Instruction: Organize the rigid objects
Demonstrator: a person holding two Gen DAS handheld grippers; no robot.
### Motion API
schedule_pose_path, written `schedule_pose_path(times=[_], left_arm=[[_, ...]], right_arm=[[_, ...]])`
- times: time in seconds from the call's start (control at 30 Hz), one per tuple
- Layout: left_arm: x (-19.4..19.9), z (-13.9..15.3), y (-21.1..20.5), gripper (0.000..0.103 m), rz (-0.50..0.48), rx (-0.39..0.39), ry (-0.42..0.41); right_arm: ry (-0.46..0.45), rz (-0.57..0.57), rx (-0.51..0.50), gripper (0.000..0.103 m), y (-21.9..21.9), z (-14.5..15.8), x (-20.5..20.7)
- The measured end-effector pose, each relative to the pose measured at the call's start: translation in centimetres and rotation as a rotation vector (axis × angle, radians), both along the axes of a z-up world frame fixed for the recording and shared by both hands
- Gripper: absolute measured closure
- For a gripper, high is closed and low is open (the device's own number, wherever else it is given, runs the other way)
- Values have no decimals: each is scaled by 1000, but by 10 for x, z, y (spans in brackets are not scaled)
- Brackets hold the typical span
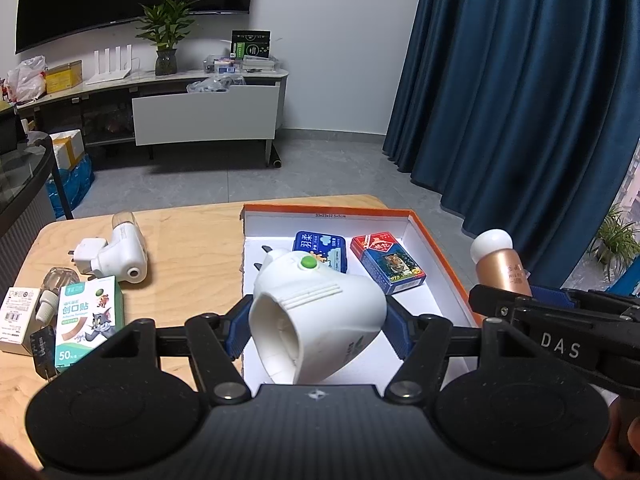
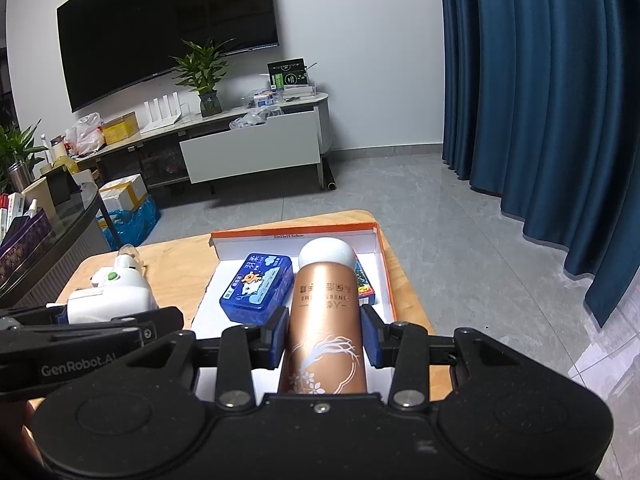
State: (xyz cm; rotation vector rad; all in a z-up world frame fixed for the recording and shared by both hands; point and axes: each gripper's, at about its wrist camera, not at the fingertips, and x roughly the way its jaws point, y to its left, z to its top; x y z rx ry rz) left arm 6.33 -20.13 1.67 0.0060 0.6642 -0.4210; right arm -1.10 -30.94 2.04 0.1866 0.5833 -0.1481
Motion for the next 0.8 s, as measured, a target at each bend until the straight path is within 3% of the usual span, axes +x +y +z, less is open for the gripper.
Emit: schedule_pose_path(times=[0.8], left_arm=[[2, -1, 1, 36, -9, 5, -2]], right_arm=[[-4, 0, 2, 55, 0, 0, 0]])
